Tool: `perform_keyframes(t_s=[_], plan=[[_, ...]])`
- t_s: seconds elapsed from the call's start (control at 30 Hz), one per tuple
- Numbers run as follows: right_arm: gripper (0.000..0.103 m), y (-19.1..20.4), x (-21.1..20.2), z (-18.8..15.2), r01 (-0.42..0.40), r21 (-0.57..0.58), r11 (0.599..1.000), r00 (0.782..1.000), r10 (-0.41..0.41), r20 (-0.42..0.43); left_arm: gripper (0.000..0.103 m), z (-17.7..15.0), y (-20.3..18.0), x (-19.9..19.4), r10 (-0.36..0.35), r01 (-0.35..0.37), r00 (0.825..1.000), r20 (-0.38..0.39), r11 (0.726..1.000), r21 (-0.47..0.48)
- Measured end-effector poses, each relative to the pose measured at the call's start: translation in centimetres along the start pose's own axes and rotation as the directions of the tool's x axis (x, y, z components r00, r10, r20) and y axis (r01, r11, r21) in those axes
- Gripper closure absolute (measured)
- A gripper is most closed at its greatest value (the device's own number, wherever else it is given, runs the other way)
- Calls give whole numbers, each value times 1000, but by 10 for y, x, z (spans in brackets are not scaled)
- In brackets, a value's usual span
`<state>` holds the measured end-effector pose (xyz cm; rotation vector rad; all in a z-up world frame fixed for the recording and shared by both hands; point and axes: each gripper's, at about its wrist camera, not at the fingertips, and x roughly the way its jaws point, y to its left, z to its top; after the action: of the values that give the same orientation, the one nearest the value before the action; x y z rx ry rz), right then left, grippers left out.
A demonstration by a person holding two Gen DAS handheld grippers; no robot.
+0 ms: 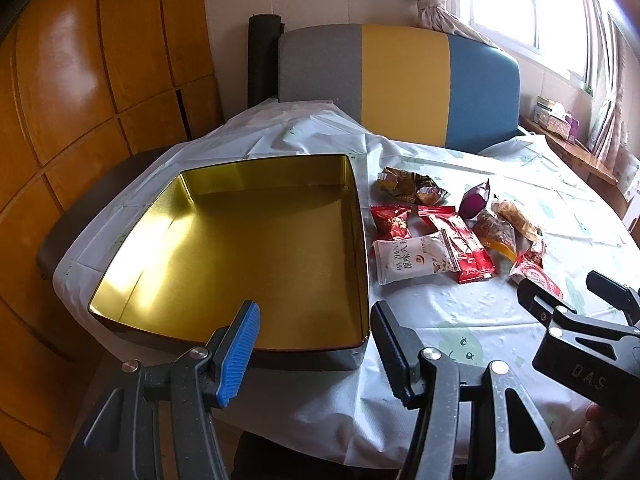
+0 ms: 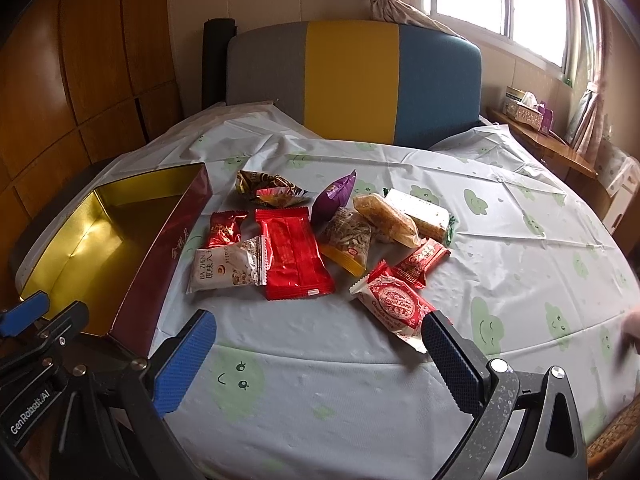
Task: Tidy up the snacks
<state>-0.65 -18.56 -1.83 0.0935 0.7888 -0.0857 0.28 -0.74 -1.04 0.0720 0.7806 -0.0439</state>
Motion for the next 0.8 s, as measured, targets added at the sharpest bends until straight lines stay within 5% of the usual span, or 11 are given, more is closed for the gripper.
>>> perform_keyframes(t_s=[0.5,0.8], plan=[[0,-30,5,12,-11,21,1000,1000,11,-7,44,2,-16,1,-34,35,999,-15,997,65],[0,-79,16,43,-64,51,997,996,68,-65,44,6,-27,7,-123,126,991,-47,989,79]])
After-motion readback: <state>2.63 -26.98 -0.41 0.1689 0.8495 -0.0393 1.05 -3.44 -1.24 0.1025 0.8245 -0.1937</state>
